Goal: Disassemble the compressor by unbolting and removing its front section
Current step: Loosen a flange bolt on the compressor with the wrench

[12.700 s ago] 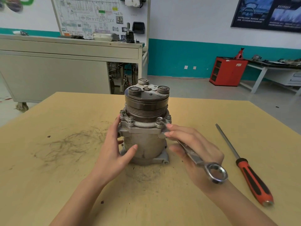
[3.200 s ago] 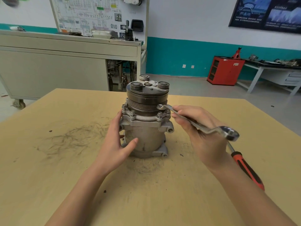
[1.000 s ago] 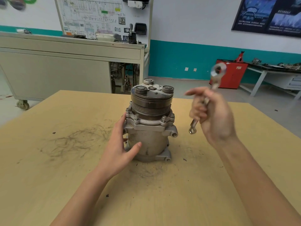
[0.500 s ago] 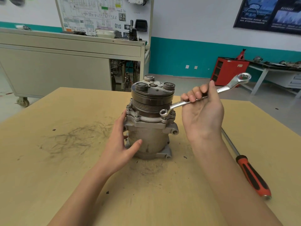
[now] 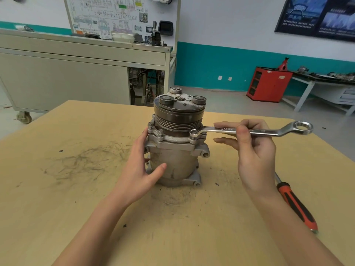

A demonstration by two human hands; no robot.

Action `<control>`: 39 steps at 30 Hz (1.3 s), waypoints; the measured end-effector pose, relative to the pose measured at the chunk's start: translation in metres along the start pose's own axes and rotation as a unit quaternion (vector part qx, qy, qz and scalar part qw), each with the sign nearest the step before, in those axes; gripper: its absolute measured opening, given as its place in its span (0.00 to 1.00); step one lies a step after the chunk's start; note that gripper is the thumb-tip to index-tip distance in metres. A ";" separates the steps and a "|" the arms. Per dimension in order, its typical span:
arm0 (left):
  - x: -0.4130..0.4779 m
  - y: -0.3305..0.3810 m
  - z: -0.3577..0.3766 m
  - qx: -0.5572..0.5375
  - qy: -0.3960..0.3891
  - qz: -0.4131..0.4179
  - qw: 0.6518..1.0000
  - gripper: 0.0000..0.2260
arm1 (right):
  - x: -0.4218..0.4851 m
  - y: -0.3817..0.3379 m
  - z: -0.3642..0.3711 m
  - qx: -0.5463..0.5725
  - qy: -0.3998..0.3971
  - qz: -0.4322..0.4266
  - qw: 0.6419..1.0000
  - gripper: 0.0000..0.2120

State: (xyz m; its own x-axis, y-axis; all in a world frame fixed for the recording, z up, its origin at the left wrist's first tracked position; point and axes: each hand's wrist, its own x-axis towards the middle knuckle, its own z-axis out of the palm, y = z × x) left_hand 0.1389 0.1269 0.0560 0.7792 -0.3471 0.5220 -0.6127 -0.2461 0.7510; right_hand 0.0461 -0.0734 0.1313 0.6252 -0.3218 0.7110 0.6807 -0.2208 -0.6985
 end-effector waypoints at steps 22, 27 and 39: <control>0.001 0.003 -0.001 0.026 -0.005 0.016 1.000 0.36 | 0.095 0.043 -0.006 0.163 -0.164 0.324 0.917 0.11; 0.000 0.000 -0.001 0.022 -0.003 0.019 1.000 0.37 | 0.087 0.028 -0.006 0.276 -0.012 0.218 0.936 0.17; 0.000 0.000 0.000 0.020 -0.002 0.015 1.000 0.38 | 0.000 -0.004 0.001 -0.227 -0.081 -0.266 0.933 0.13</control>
State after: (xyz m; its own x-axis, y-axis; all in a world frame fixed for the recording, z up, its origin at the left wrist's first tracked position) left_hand 0.1392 0.1267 0.0557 0.7595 -0.3578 0.5433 -0.6412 -0.2709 0.7180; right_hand 0.0439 -0.0713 0.1339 0.3201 0.0804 0.9440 0.7027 -0.6884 -0.1796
